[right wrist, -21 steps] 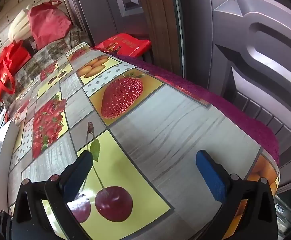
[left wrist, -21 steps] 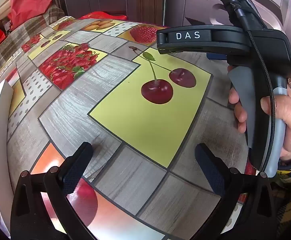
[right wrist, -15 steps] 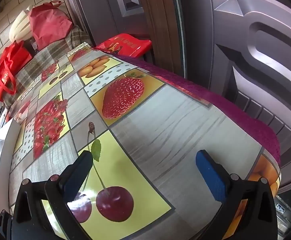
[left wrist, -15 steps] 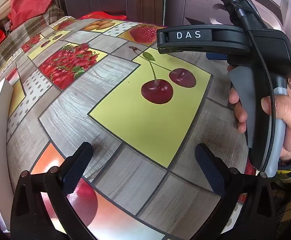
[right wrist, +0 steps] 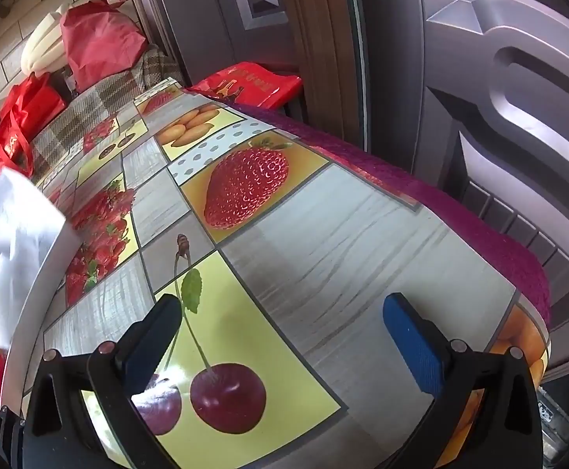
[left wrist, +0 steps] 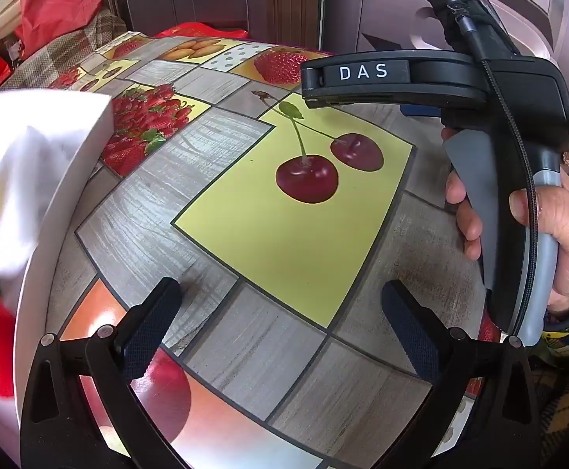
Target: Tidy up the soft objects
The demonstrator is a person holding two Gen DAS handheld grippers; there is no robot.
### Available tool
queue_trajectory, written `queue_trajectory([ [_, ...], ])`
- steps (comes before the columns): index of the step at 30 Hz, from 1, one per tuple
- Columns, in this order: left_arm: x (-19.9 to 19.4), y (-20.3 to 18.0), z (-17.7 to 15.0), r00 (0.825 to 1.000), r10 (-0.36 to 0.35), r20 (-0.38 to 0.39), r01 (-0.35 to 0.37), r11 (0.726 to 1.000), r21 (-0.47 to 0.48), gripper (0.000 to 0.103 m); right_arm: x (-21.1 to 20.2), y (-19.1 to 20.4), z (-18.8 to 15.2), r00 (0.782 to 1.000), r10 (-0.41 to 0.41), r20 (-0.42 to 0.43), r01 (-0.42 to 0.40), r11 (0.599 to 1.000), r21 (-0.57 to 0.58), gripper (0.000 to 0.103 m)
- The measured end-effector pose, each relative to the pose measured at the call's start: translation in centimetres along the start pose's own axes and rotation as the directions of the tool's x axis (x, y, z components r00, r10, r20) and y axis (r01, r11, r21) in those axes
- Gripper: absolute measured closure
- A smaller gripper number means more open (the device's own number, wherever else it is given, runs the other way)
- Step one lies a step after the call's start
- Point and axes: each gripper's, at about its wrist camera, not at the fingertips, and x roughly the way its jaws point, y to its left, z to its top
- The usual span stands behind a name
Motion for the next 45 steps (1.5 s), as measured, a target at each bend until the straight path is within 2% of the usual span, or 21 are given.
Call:
queue_trajectory([
  [18, 0.0, 0.0, 0.0, 1.000, 0.000, 0.000, 0.000, 1.000, 0.000, 0.000, 0.4, 0.9, 0.0, 1.000, -0.003, -0.019, 0.003, 0.999, -0.047, 0.000],
  [45, -0.2, 0.2, 0.1, 1.000, -0.001, 0.000, 0.001, 1.000, 0.000, 0.000, 0.6, 1.2, 0.1, 1.000, -0.012, -0.022, 0.011, 0.998, -0.056, 0.000],
])
